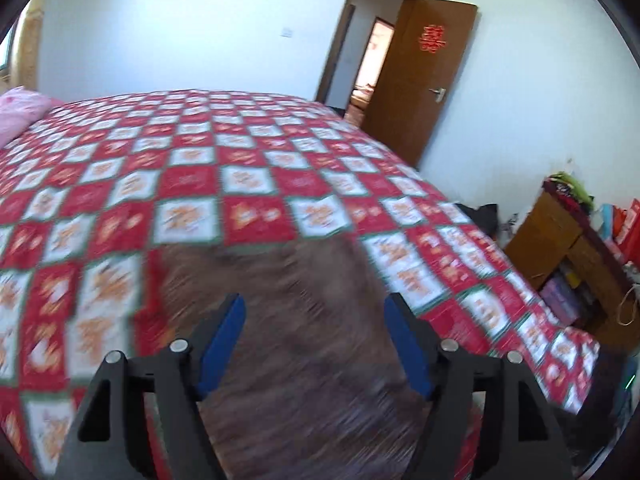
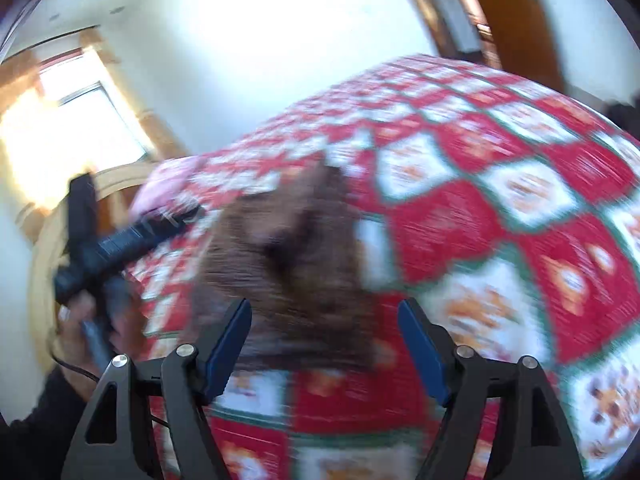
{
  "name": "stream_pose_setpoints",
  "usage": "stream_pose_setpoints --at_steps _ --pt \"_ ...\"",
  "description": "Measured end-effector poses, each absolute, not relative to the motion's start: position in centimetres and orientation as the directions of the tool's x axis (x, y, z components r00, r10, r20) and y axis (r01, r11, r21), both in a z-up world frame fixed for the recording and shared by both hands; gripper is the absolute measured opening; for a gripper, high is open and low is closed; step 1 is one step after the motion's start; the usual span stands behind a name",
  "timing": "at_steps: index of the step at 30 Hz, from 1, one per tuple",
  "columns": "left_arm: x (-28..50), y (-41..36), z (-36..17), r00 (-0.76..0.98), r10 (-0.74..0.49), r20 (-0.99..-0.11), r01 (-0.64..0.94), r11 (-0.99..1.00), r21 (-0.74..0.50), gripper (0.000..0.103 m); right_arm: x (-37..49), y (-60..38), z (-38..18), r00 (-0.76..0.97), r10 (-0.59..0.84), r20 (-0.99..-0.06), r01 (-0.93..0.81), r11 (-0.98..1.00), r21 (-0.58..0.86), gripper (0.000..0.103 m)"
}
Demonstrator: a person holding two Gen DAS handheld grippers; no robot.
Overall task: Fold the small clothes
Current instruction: 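Fold the lifted sweater over onto itself and open both tools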
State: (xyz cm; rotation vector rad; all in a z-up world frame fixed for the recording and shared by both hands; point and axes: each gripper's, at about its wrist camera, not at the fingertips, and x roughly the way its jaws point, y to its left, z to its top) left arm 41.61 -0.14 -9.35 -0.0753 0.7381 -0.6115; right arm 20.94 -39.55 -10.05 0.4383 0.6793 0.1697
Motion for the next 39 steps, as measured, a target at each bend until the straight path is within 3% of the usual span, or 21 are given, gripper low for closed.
stream_pose_setpoints --at_steps 2,5,6,12,14,15,16,18,22,28,29,30,36,38,39 --pt "40.8 1.7 -11.0 0.587 -0.514 -0.626 0.460 0.848 -0.265 0.075 22.1 -37.1 -9.5 0.761 0.281 -0.584 -0.057 0.927 0.371 0.068" --pt "39.9 2.8 -13.6 0.573 -0.465 -0.675 0.421 0.874 -0.244 0.075 24.7 -34.7 -10.6 0.705 0.279 -0.652 -0.078 0.945 0.319 0.023" --pt "39.6 2.7 -14.5 0.562 -0.459 -0.688 0.418 0.875 -0.243 0.075 25.5 -34.8 -11.3 0.679 0.261 -0.687 -0.044 0.948 0.316 0.003" --pt "37.6 1.3 -16.5 0.578 -0.412 -0.704 0.447 0.882 -0.149 0.075 23.4 -38.6 -13.0 0.613 0.215 -0.760 0.096 0.935 0.342 0.003" --pt "37.3 1.0 -16.6 0.576 -0.403 -0.711 0.467 0.877 -0.119 0.084 23.2 -39.0 -13.3 0.614 0.232 -0.754 0.088 0.930 0.358 0.003" --pt "37.1 1.0 -16.8 0.577 -0.399 -0.713 0.472 0.875 -0.108 0.085 23.5 -39.2 -13.3 0.619 0.222 -0.753 0.094 0.931 0.352 0.012" --pt "37.2 0.7 -17.0 0.569 -0.400 -0.718 0.479 0.872 -0.105 0.085 23.8 -39.4 -12.7 0.626 0.202 -0.753 0.106 0.935 0.338 0.030" --pt "37.2 1.0 -17.2 0.559 -0.406 -0.723 0.481 0.869 -0.117 0.085 24.4 -39.9 -11.3 0.662 0.180 -0.728 0.114 0.935 0.335 0.052" --pt "37.1 2.0 -17.5 0.550 -0.441 -0.710 0.477 0.863 -0.166 0.088 27.8 -40.7 -8.7 0.709 0.175 -0.683 0.102 0.933 0.344 0.052" --pt "36.8 1.7 -17.7 0.557 -0.436 -0.706 0.483 0.862 -0.152 0.099 38.4 -39.4 -11.0 0.610 0.243 -0.754 0.075 0.929 0.361 0.051" --pt "36.8 1.6 -17.8 0.555 -0.437 -0.708 0.484 0.862 -0.153 0.099 39.4 -39.3 -11.9 0.583 0.266 -0.767 0.071 0.925 0.374 0.045" --pt "36.8 1.7 -17.8 0.554 -0.440 -0.707 0.485 0.860 -0.155 0.100 40.1 -39.0 -12.5 0.572 0.266 -0.776 0.079 0.924 0.375 0.008" --pt "36.7 1.9 -17.8 0.551 -0.449 -0.703 0.487 0.857 -0.165 0.101 39.7 -38.8 -13.4 0.604 0.114 -0.788 0.150 0.956 0.254 0.009" --pt "36.6 1.7 -17.8 0.550 -0.449 -0.704 0.493 0.855 -0.161 0.102 39.8 -38.4 -13.4 0.605 0.071 -0.793 0.128 0.974 0.185 0.013" --pt "36.7 1.7 -17.8 0.548 -0.449 -0.705 0.494 0.854 -0.160 0.103 39.9 -38.1 -13.1 0.603 0.039 -0.796 0.130 0.981 0.146 0.021"
